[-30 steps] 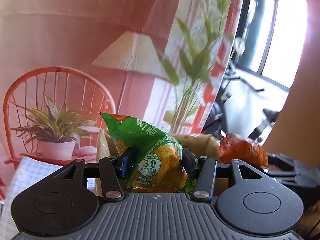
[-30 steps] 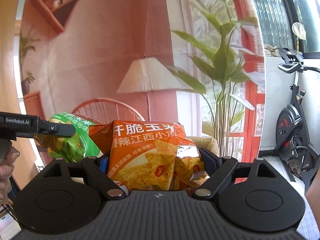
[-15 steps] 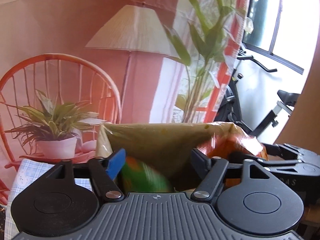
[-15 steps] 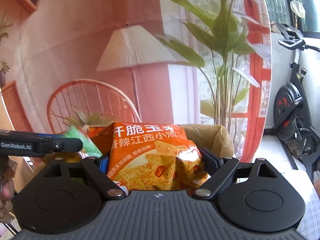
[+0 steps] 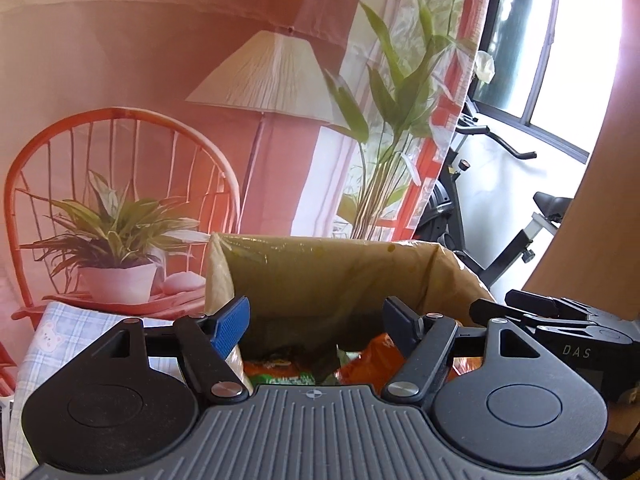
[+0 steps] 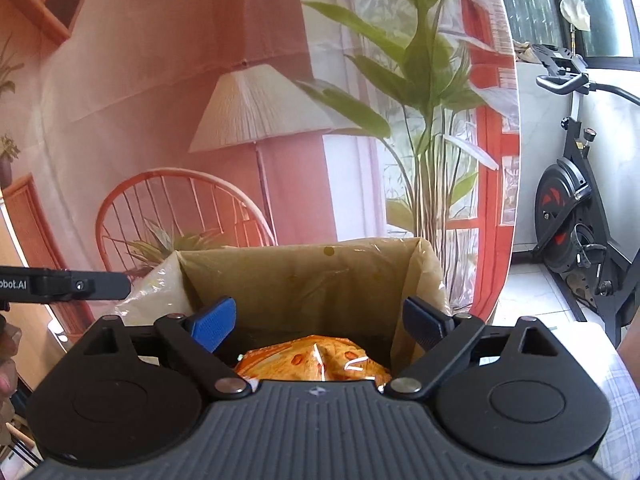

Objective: Organize snacks

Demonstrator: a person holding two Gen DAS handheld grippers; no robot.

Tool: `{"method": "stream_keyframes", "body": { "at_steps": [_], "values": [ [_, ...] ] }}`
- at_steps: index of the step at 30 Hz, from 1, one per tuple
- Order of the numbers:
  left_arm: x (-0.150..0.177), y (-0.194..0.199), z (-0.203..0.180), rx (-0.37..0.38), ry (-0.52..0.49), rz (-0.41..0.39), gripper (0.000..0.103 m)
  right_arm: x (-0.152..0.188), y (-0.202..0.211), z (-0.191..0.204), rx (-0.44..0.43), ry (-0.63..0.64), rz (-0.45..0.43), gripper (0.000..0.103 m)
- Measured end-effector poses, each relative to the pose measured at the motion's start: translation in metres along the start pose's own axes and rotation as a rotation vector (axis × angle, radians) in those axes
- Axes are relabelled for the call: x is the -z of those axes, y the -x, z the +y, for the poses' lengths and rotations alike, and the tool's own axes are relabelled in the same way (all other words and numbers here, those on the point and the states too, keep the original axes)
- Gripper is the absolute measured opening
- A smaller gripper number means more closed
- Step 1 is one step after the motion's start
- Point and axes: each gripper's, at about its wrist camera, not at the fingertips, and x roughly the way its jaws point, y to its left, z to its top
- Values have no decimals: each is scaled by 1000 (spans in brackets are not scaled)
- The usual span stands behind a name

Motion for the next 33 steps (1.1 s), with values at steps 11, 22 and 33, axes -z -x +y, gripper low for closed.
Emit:
{"method": "stream_keyframes", "body": {
  "at_steps": [11, 22, 33],
  "values": [
    [20, 31, 4, 19, 26, -12, 76, 16, 31, 7, -51, 51, 40, 60],
    [56, 58, 10, 38, 71, 1, 76, 48, 81, 15, -9, 107, -30, 60],
    [101, 59, 16, 8, 131, 54, 76, 101, 74, 14, -25, 74, 84, 70]
  ]
}}
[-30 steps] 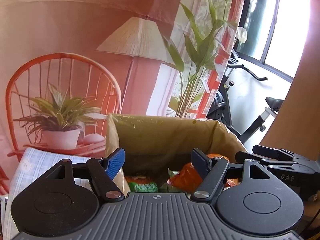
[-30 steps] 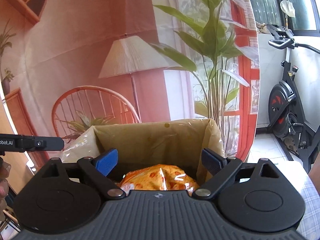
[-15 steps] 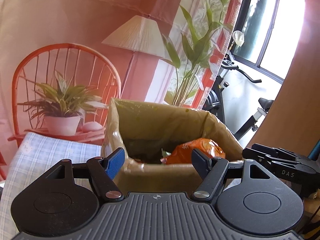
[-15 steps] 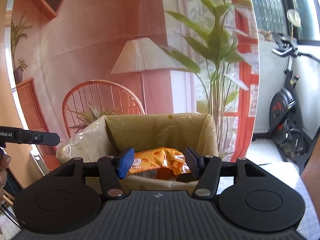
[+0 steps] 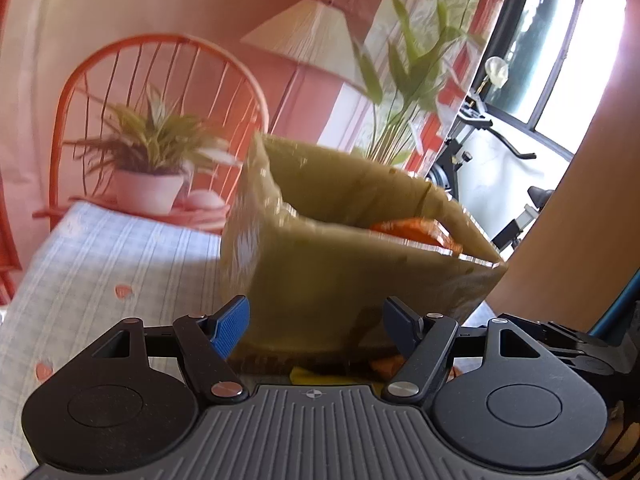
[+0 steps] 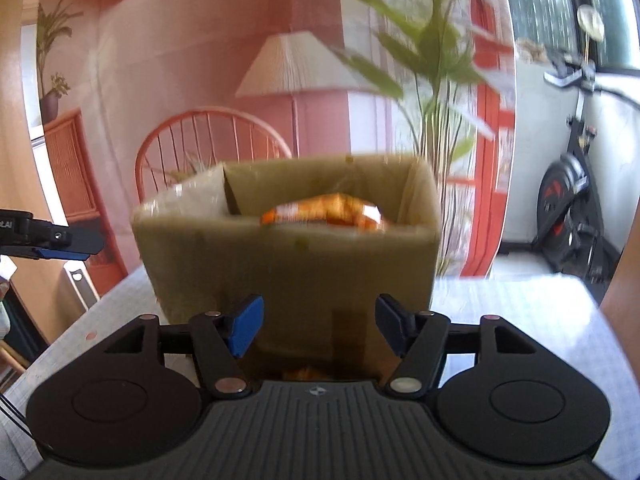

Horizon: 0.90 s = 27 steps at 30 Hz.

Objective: Organize snacks

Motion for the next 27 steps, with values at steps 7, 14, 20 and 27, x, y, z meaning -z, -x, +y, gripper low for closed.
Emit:
{"method": "stream_keyframes", "body": {
  "at_steps": [7, 14, 20, 27],
  "values": [
    [16, -6, -1, -20, 26, 32, 76, 17, -35, -7, 33, -47, 71, 91],
    [30, -15, -4, -21, 28, 75, 76, 42, -64, -27, 69, -121, 178, 92],
    [39, -29, -8, -11, 33, 116, 77, 63, -54, -38, 63, -191, 191, 92],
    [50, -56, -19, 14, 12, 194, 77, 79, -46, -52, 46, -251, 191, 90]
  ]
}}
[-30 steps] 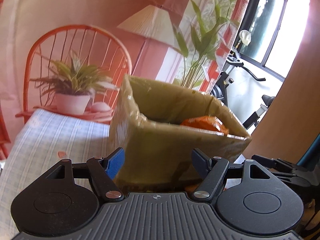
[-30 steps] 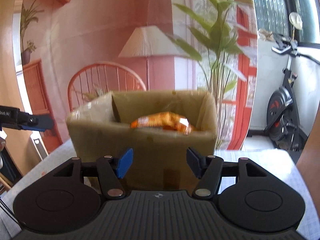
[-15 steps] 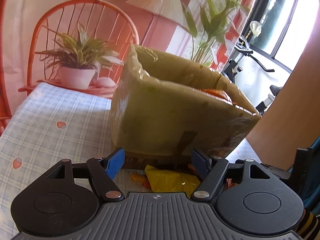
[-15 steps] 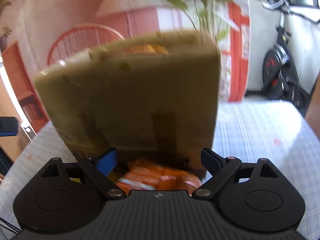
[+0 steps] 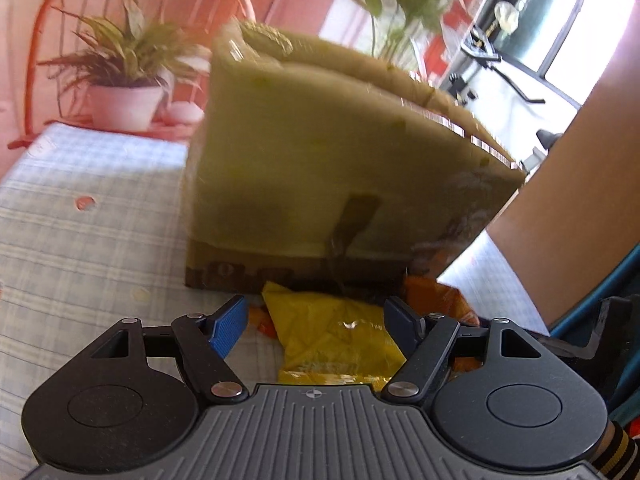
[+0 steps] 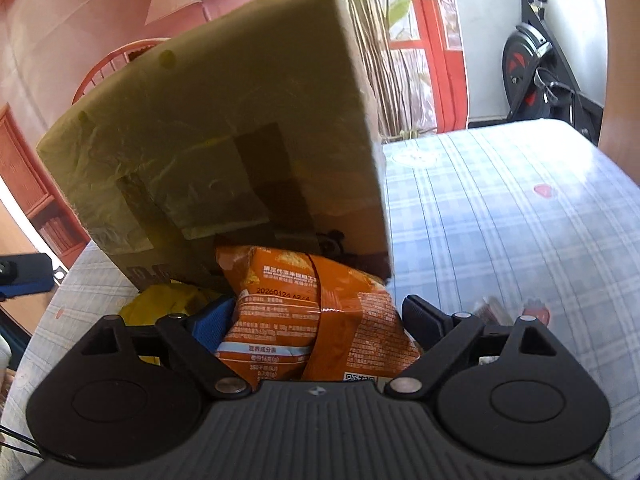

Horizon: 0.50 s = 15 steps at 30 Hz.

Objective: Organize snacks

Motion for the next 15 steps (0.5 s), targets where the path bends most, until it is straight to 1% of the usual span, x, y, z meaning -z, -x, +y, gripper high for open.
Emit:
{"method": "stream_keyframes", "body": {
  "at_steps": [4, 7, 10, 15],
  "values": [
    [2, -17, -9, 8, -19, 37, 77, 5, 4, 0, -14, -5, -13, 86],
    [2, -32, -15, 13, -33, 59, 80, 7, 5, 1, -22, 0, -17, 85],
    [1, -46, -20, 3, -43, 81, 80, 8, 5, 0, -28, -7, -19, 85],
    [5, -64, -17, -12, -25, 125, 80, 9, 5, 0, -32, -12, -22, 84]
  ]
}}
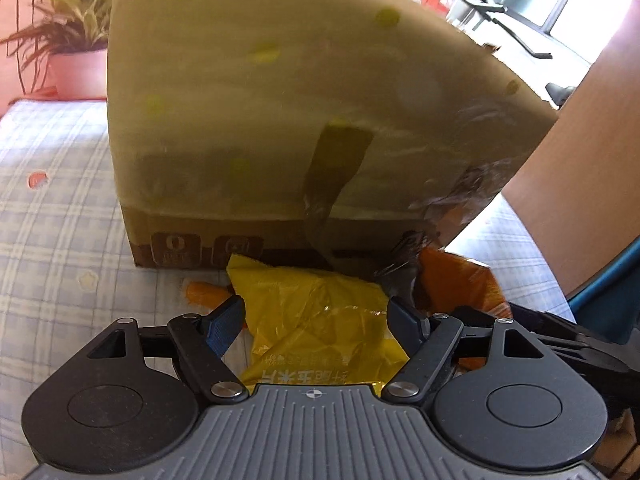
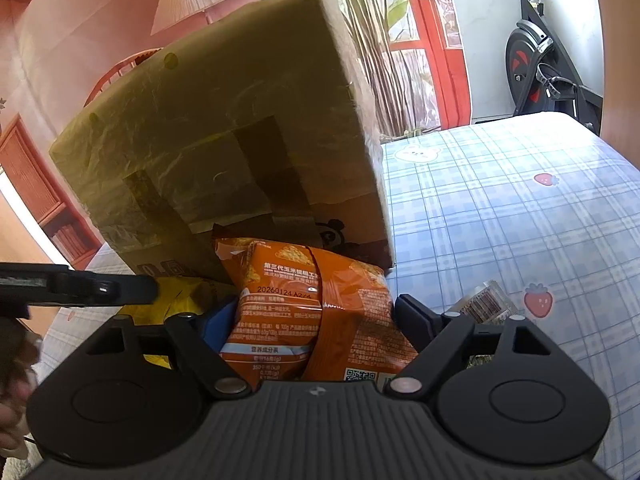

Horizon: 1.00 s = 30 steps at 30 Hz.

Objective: Organize snacks

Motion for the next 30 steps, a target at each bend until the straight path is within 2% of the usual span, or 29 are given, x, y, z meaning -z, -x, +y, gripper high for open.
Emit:
{"method": "stream_keyframes", "body": {
  "at_steps": [4, 15, 18, 19, 20, 30],
  "values": [
    [5, -6, 9, 19, 45, 14, 86, 2, 1, -1, -5, -1, 0, 84],
    [14, -19, 18, 103, 118, 46, 86, 2, 0, 2, -1, 3, 2, 84],
    [16, -16, 21, 112, 124, 39, 82, 2, 0, 2, 0, 6, 3, 84],
    [16, -16, 21, 114, 120, 38, 77, 2, 0, 2, 0, 7, 4, 84],
    [17, -15, 22, 127, 119, 33, 74, 2, -1, 2, 1, 7, 4, 84],
    [20, 22, 19, 92, 73, -65, 73, 0, 0, 1, 1, -5, 14, 85]
  ]
}}
